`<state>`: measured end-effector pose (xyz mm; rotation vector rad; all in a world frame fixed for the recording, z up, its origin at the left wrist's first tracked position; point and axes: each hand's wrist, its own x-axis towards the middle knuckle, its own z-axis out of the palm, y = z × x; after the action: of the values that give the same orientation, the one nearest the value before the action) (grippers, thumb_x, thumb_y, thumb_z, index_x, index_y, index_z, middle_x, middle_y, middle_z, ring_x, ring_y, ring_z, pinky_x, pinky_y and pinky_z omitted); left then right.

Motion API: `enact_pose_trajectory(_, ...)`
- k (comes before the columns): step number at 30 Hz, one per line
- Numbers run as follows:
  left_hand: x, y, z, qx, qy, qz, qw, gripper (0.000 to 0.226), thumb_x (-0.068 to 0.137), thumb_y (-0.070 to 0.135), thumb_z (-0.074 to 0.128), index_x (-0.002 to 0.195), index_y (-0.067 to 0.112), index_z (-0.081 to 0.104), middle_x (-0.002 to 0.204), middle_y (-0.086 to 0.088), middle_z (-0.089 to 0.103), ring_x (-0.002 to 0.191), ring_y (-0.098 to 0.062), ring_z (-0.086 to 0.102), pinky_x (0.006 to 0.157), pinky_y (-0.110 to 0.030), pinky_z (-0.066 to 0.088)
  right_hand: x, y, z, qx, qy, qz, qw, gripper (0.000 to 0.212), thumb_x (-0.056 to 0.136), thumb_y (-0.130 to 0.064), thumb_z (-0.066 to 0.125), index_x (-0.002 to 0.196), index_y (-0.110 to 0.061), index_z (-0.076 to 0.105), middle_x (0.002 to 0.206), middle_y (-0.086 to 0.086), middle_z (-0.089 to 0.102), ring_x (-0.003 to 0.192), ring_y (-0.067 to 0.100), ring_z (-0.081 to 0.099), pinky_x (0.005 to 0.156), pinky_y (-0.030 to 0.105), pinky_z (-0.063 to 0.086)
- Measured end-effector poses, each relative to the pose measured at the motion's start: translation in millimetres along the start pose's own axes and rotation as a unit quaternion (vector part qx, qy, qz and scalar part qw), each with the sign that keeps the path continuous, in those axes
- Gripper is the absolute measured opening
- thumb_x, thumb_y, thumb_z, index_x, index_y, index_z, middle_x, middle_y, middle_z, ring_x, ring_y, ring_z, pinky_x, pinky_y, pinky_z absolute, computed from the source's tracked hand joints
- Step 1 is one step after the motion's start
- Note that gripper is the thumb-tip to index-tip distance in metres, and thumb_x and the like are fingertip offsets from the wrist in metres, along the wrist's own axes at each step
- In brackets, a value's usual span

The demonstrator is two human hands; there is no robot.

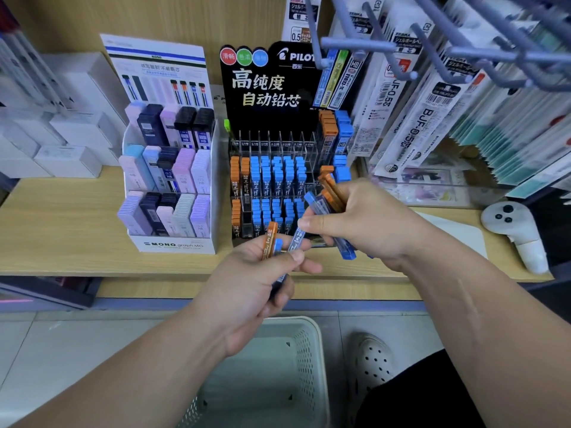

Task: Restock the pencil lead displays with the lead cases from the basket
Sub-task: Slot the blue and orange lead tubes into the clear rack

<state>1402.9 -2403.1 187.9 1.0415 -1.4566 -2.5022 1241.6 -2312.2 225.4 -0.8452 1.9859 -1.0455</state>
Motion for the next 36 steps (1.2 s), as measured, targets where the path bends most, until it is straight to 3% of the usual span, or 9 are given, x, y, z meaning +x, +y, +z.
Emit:
enact_pose_trajectory(4, -1, -2, 2, 0.010, -0.007, -0.017, 1.000, 0.024, 0.090, 0.024, 0.065, 0.112, 0.015, 0.067, 0.096, -0.012, 0.076, 0.048, -0.014, 0.046, 0.039, -0.021, 0.020, -1, 0, -6, -0.008, 0.005, -0.006, 1.000, 0.014, 0.086, -0.016, 0.078, 0.082, -0.005, 0.071, 0.053, 0.002, 0.059, 0.050, 0.017, 0.052, 0.047, 0.024, 0.043)
enact_pose_trajectory(8, -1, 1, -2, -0.012, 0.016, -0.050, 0.999, 0.028, 0.096, 0.027, 0.054, 0.116, 0.012, 0.066, 0.099, -0.015, 0.076, 0.050, -0.018, 0.048, 0.039, -0.022, 0.024, -1, 0, -24, -0.002, 0.111, -0.037, 0.993, 0.015, 0.086, -0.016, 0.079, 0.080, -0.006, 0.069, 0.051, 0.001, 0.057, 0.041, 0.014, 0.047, 0.038, 0.021, 0.036)
enact_pose_trajectory(13, 3, 0, -8, -0.080, 0.035, -0.063, 0.994, 0.035, 0.098, 0.022, 0.041, 0.111, 0.005, 0.069, 0.094, -0.023, 0.074, 0.047, -0.018, 0.042, 0.035, -0.021, 0.027, 3, 5, -19, -0.165, 0.134, -0.098, 0.972, 0.016, 0.087, -0.028, 0.078, 0.077, -0.019, 0.069, 0.059, -0.010, 0.058, 0.052, 0.003, 0.052, 0.049, 0.014, 0.035)
enact_pose_trajectory(17, 3, 1, -9, -0.089, 0.034, -0.056, 0.994, 0.034, 0.099, 0.018, 0.041, 0.110, 0.005, 0.070, 0.088, -0.023, 0.072, 0.046, -0.018, 0.040, 0.035, -0.020, 0.027, 11, 12, -8, -0.241, 0.134, -0.112, 0.955, 0.019, 0.088, -0.036, 0.075, 0.079, -0.023, 0.065, 0.080, 0.000, 0.066, 0.071, 0.014, 0.059, 0.065, 0.031, 0.047)
enact_pose_trajectory(21, 2, 0, -12, -0.080, 0.038, -0.056, 0.994, 0.034, 0.099, 0.018, 0.042, 0.109, 0.006, 0.072, 0.084, -0.020, 0.071, 0.047, -0.018, 0.040, 0.036, -0.020, 0.027, 18, 18, 1, -0.283, 0.117, -0.113, 0.945, 0.022, 0.088, -0.041, 0.074, 0.091, -0.020, 0.068, 0.083, 0.003, 0.070, 0.082, 0.024, 0.063, 0.073, 0.044, 0.054)
enact_pose_trajectory(25, -1, 0, -14, -0.083, 0.035, -0.050, 0.995, 0.032, 0.100, 0.018, 0.043, 0.109, 0.006, 0.071, 0.084, -0.020, 0.071, 0.048, -0.018, 0.042, 0.038, -0.022, 0.028, 18, 18, 7, -0.315, 0.104, -0.118, 0.936, 0.023, 0.090, -0.041, 0.074, 0.090, -0.020, 0.066, 0.077, -0.001, 0.067, 0.075, 0.022, 0.058, 0.070, 0.041, 0.053)
enact_pose_trajectory(30, -3, 1, -15, -0.059, 0.013, -0.038, 0.997, 0.027, 0.103, 0.025, 0.047, 0.113, 0.017, 0.071, 0.082, -0.015, 0.071, 0.046, -0.018, 0.045, 0.040, -0.023, 0.029, 21, 17, 12, -0.356, 0.095, -0.118, 0.922, 0.026, 0.089, -0.044, 0.074, 0.082, -0.031, 0.052, 0.065, -0.013, 0.049, 0.075, 0.020, 0.050, 0.063, 0.033, 0.038)
enact_pose_trajectory(33, -5, 2, -16, -0.055, -0.011, -0.043, 0.998, 0.025, 0.103, 0.033, 0.048, 0.116, 0.030, 0.069, 0.069, -0.011, 0.060, 0.043, -0.015, 0.039, 0.039, -0.020, 0.023, 21, 17, 13, -0.362, 0.108, -0.111, 0.919, 0.029, 0.089, -0.045, 0.073, 0.081, -0.029, 0.051, 0.065, -0.012, 0.049, 0.072, 0.019, 0.048, 0.061, 0.032, 0.036)
enact_pose_trajectory(36, -4, 0, -15, -0.066, -0.020, -0.036, 0.997, 0.025, 0.103, 0.027, 0.048, 0.118, 0.025, 0.068, 0.065, -0.009, 0.053, 0.045, -0.014, 0.032, 0.040, -0.021, 0.018, 19, 16, 11, -0.329, 0.122, -0.111, 0.930, 0.027, 0.088, -0.045, 0.074, 0.084, -0.026, 0.056, 0.070, -0.010, 0.059, 0.077, 0.019, 0.054, 0.063, 0.033, 0.044)
